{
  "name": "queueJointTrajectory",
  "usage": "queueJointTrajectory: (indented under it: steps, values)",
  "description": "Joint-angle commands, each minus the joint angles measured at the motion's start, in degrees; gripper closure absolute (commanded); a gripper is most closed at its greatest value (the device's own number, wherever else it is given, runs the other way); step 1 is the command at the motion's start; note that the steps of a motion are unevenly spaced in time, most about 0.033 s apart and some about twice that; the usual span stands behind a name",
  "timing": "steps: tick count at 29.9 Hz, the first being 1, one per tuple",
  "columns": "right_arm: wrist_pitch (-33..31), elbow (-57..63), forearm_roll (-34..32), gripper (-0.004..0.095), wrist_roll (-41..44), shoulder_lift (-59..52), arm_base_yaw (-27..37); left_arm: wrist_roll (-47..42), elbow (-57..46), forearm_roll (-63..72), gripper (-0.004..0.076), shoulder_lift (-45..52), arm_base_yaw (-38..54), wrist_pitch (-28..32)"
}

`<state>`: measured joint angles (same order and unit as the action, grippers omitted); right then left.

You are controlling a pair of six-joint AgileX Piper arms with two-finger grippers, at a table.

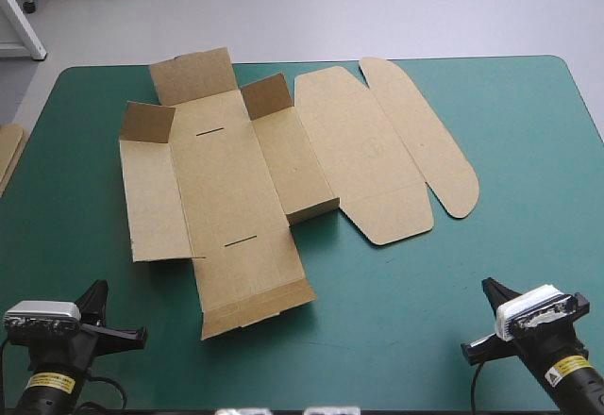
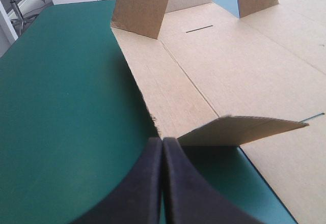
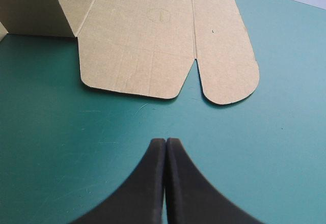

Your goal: Fold the box

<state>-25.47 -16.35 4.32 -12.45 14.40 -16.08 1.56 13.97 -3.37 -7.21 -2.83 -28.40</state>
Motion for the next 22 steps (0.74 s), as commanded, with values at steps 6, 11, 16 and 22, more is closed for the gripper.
queueJointTrajectory:
  steps: [6,11,16,22]
  values:
    - [4.1,-2.1,-0.2,0.0923,-0.2,0.5,-0.1,-0.2,1.5,-0.3,0.0734,-0.9,-0.2,4.1]
    - [4.1,-2.1,-0.2,0.0923,-0.2,0.5,-0.1,-0.2,1.5,-0.3,0.0734,-0.9,-0.2,4.1]
    - [4.1,-2.1,-0.2,0.0923,-0.2,0.5,-0.1,-0.2,1.5,-0.3,0.0734,-0.9,-0.2,4.3]
    - [4.1,-2.1,-0.2,0.0923,-0.2,0.5,-0.1,-0.2,2.7,1.2,0.0706,-0.9,-0.2,4.7]
